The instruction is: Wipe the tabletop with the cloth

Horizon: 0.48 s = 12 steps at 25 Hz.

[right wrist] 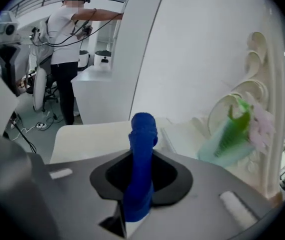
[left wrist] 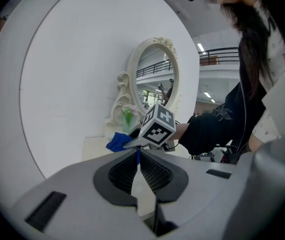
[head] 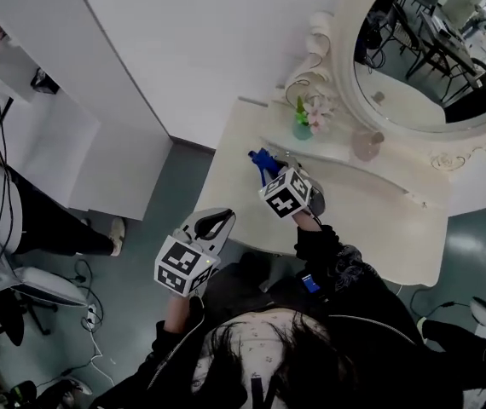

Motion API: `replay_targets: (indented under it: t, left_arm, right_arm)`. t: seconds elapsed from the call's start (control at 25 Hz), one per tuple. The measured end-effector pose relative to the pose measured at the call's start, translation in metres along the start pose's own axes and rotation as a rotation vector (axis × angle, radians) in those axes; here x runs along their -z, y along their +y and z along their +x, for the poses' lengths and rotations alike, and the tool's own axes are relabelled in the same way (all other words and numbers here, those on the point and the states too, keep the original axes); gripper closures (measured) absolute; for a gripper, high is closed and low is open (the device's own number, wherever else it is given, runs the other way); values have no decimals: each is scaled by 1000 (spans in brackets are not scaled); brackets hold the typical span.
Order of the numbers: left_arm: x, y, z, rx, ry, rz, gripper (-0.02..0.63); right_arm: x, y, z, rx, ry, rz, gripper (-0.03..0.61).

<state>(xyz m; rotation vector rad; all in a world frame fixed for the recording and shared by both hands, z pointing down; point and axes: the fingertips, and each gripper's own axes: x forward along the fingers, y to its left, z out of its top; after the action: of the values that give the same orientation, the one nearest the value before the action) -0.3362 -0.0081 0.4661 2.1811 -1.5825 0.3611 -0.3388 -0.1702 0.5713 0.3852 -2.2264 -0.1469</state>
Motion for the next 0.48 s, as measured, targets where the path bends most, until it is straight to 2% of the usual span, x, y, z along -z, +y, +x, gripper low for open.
replay_targets:
  t: [0.24,0.36,0.48]
  left_arm:
    - [10,29,-22,-54,6,-47,612]
    - [19,38,-32,-79,20,-68,612]
    - [24,46,-38,-95,25,-76,612]
  right_arm:
    - [-40,62,56,-114,21,-66,500]
    - [-33,87,78,-135,73,-115,500]
    - [-13,93,93,-109,133,-168,500]
